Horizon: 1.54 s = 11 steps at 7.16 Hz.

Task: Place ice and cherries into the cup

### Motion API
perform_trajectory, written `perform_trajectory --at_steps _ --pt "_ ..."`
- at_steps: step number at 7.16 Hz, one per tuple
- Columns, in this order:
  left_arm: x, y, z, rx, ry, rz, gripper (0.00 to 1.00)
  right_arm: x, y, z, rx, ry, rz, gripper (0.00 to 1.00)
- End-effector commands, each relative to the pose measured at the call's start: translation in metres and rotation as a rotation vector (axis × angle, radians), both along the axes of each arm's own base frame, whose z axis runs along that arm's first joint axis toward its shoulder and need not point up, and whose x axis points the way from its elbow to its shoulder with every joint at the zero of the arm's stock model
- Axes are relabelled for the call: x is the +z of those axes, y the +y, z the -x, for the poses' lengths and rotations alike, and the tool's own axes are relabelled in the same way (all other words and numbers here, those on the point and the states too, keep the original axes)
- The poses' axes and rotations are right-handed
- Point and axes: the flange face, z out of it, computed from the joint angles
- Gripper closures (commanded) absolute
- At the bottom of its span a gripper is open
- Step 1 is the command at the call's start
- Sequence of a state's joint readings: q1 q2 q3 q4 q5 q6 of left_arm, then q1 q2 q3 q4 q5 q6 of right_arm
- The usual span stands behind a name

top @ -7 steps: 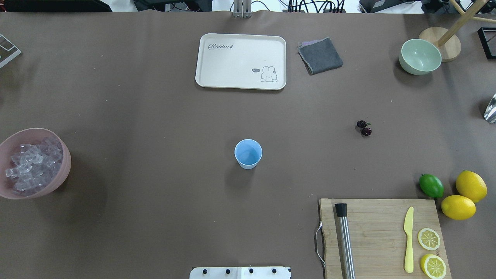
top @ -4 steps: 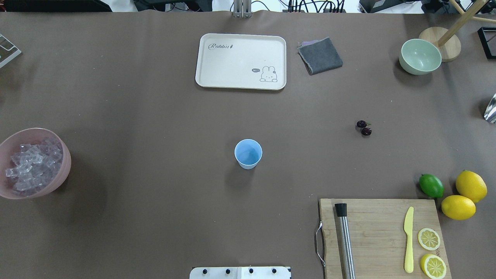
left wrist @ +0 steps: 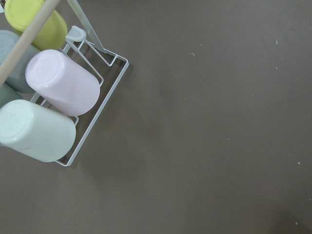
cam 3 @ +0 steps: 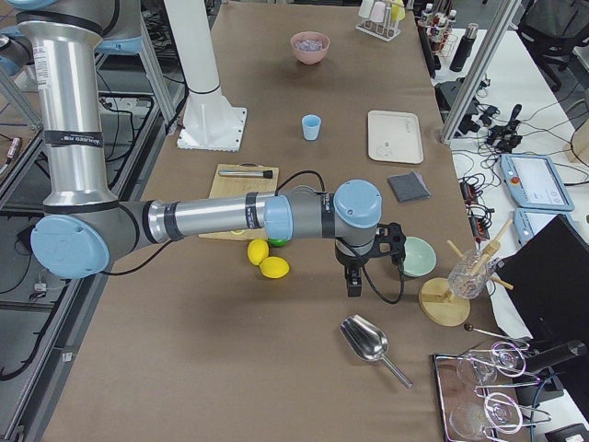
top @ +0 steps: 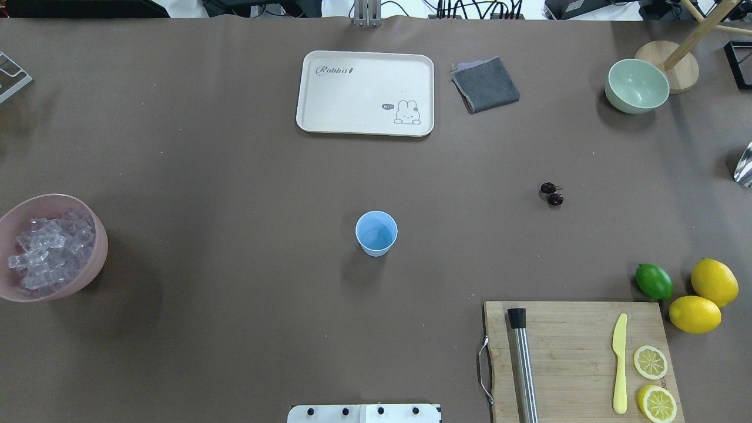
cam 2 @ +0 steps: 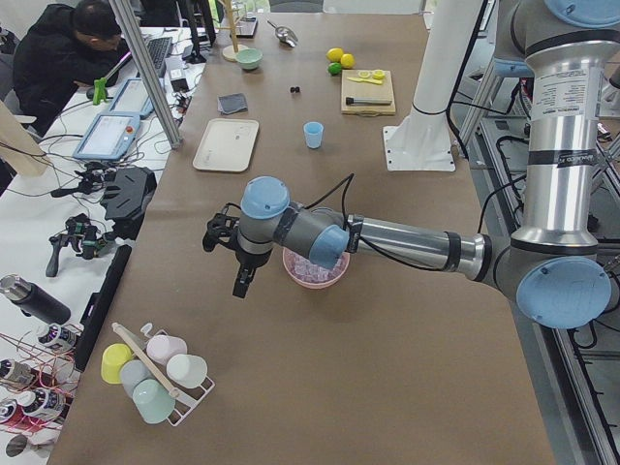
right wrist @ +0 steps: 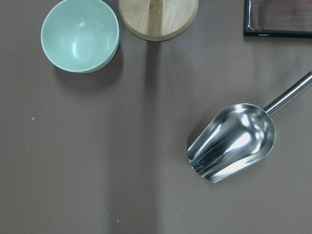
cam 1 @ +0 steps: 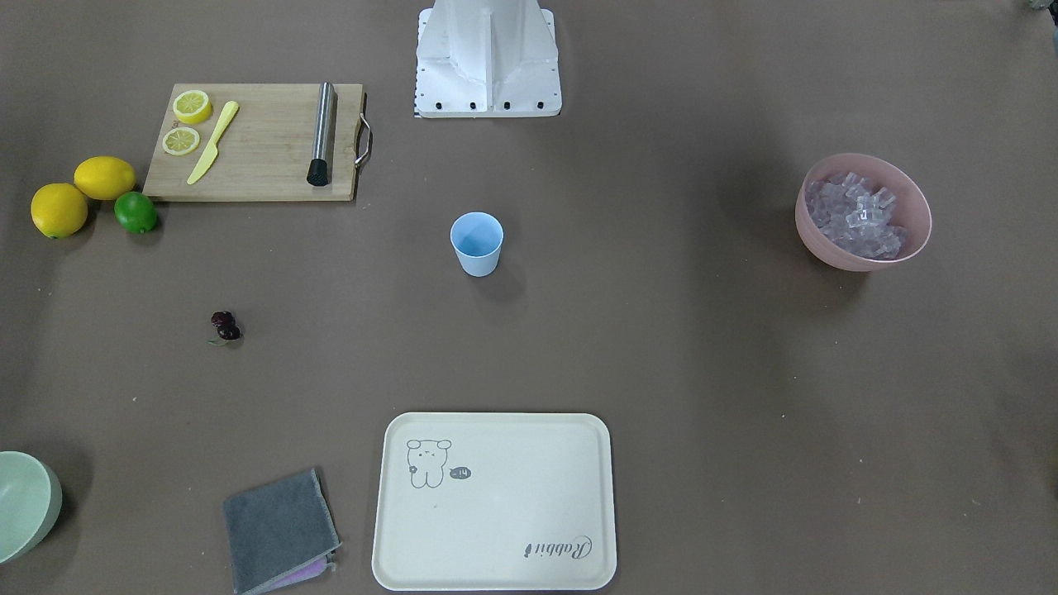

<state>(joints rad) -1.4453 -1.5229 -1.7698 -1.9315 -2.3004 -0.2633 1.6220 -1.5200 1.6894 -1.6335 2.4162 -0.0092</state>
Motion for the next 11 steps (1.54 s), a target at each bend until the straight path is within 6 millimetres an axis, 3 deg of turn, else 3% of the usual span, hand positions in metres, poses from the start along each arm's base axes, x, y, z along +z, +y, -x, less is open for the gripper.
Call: perform_trajectory --at_steps 1,3,4,6,8,10,11 --pt "-0.006 0.025 -0.063 0.017 0.072 0.008 0.02 -0.002 -0.001 -0.001 0.001 0.000 -0.004 0.00" --pt "-0.021 0.052 -0.101 0.010 0.143 0.044 0.02 -0.002 -0.002 -0.001 0.002 0.000 -0.003 0.00" --pt "-0.020 0.060 -0.109 0.007 0.150 0.043 0.02 -0.002 -0.001 -0.001 0.002 0.000 -0.004 0.00" --pt "-0.024 0.068 -0.162 0.003 0.087 0.040 0.02 -0.004 -0.003 -0.002 0.004 0.004 -0.008 0.00" --pt "-0.022 0.083 -0.195 0.078 0.078 0.038 0.02 -0.006 -0.005 -0.002 0.004 0.008 -0.011 0.00" --pt "-0.013 0.089 -0.202 0.103 0.071 0.051 0.02 -0.005 -0.005 -0.002 0.005 0.010 -0.010 0.00" --pt "-0.001 0.100 -0.194 0.106 0.065 0.056 0.02 -0.005 -0.005 -0.002 0.006 0.010 -0.009 0.00"
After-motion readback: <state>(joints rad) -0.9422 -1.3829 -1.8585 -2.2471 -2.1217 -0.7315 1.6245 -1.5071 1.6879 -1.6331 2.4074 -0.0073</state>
